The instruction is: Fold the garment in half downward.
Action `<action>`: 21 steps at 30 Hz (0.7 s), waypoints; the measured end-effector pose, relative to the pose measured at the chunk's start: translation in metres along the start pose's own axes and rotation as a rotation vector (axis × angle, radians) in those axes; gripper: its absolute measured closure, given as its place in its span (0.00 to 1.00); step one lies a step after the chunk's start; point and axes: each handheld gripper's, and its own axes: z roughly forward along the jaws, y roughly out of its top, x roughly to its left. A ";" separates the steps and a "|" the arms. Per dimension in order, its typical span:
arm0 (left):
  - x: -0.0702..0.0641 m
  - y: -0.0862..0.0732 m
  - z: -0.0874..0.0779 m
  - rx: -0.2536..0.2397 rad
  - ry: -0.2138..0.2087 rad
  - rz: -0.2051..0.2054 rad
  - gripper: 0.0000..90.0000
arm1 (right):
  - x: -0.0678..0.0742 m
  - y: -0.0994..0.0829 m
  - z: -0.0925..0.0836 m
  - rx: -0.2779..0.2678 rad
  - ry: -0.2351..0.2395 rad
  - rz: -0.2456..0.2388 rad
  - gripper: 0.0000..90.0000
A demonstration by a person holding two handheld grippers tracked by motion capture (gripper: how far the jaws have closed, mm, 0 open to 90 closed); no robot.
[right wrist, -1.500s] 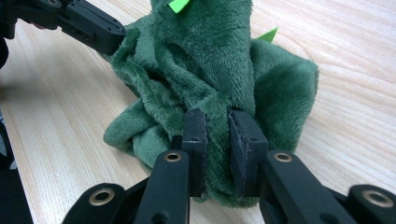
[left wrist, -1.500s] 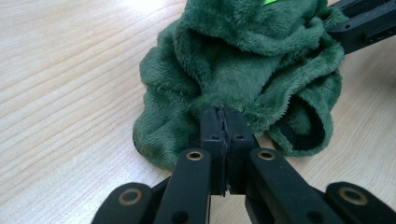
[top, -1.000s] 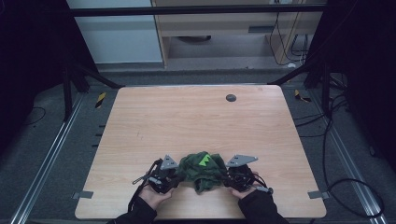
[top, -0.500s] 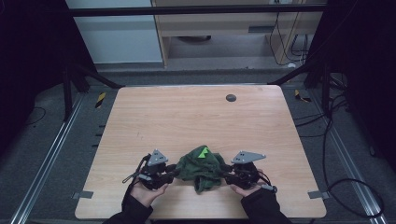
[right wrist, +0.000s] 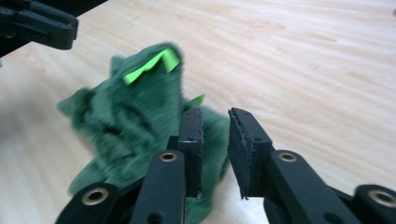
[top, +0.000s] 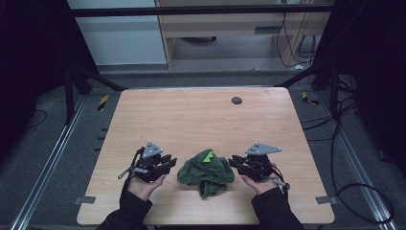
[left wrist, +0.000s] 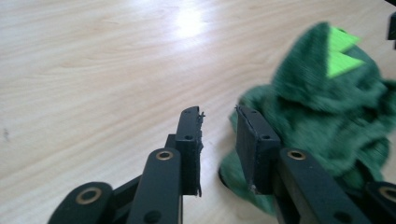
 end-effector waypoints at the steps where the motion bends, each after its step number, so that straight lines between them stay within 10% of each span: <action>1: 0.001 0.001 0.001 -0.001 0.005 0.000 0.80 | -0.002 0.002 0.000 -0.005 -0.007 0.004 0.85; 21: -0.001 0.019 0.046 0.030 0.001 -0.011 1.00 | -0.010 0.017 0.038 0.012 -0.035 0.030 1.00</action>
